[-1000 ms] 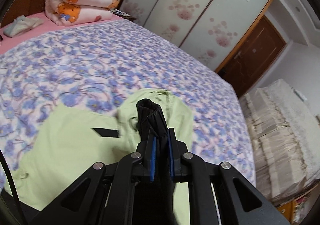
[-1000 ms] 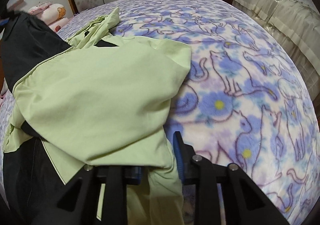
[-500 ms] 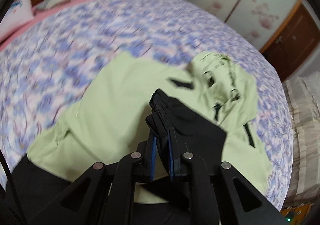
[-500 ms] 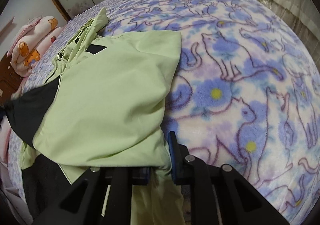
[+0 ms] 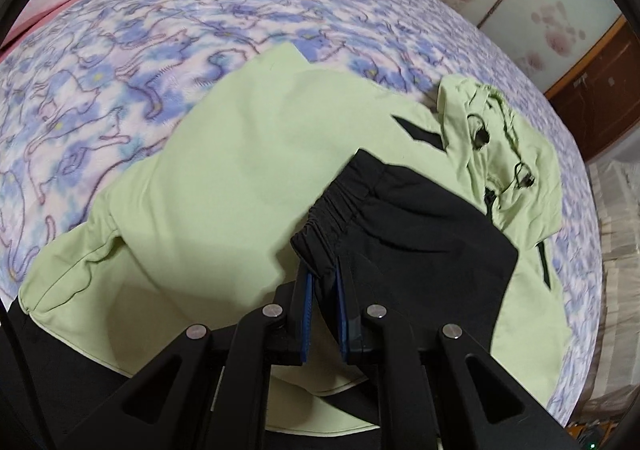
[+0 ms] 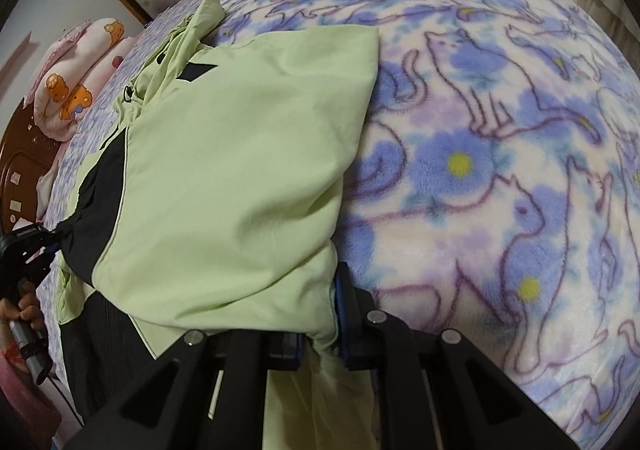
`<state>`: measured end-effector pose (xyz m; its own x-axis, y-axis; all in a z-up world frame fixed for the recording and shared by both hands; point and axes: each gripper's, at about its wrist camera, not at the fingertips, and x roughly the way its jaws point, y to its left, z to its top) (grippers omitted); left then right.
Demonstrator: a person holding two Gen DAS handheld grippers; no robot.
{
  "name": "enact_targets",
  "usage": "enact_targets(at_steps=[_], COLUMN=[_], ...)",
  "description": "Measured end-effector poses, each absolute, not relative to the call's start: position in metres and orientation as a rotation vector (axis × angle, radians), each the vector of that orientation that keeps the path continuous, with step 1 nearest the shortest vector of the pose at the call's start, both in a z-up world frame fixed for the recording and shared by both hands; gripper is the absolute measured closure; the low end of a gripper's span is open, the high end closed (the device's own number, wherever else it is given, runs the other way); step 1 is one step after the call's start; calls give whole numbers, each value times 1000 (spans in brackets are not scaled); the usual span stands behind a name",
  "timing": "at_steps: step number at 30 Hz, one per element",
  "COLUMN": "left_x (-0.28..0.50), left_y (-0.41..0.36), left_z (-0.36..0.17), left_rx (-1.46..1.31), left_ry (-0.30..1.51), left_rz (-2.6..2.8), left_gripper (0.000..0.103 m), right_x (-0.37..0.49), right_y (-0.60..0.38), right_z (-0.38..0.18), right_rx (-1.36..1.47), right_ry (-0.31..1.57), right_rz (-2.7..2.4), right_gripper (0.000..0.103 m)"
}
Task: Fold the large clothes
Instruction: 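Fold the lifted side over the sleeves with the left gripper and release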
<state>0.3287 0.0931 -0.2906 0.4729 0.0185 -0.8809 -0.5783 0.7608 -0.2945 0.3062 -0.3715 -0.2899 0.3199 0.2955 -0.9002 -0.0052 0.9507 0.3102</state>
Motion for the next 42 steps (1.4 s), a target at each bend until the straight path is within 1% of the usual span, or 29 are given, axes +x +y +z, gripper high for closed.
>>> enact_targets(at_steps=[5,12,14,17,20,22,24,25,27,31,34,35,36,37,38,40,42], left_x=[326,323,327,332,332,331,327,326,323,318,319,321,323,327,329,337,343], left_y=[92,93,92,90,84,76,65,60,47,15,-16,-24,-36,-48,-56,-77,-98], left_z=[-297,-303,-302,-295,-282,-272,-258,-253,-240,-217,-206,-205,-205,-207,-210,-220,-235], left_rx=[-611,-590,-574,-537,-492,-437,-381,-366,-339,-309,-316,-318,-323,-328,-331,-349,-376], left_ry=[1058,1082,1097,1121,1121,1125,1112,1109,1117,1098,1065,1059,1054,1054,1059,1087,1117], left_rz=[409,420,418,408,386,380,380,363,308,196,62,38,-5,-50,-73,-132,-183], left_gripper=[94,89,88,83,69,42,34,31,31,31,31,31,39,53,58,80,91], right_x=[307,302,299,291,281,276,272,271,270,273,285,292,297,302,306,313,320], right_y=[-375,-375,-376,-380,-384,-385,-388,-390,-392,-389,-386,-384,-380,-375,-371,-361,-348], right_z=[-293,-285,-280,-271,-259,-251,-243,-240,-232,-208,-205,-207,-210,-213,-217,-225,-238], right_rx=[305,263,247,236,237,222,233,250,276,253,250,253,257,261,264,266,253], right_ry=[1247,1264,1272,1286,1286,1286,1290,1293,1283,1181,1120,1113,1102,1097,1094,1096,1122], right_rz=[187,178,181,178,176,167,158,154,156,166,185,199,218,240,256,297,321], right_gripper=[92,92,88,87,87,87,87,87,87,87,88,91,95,100,101,103,103])
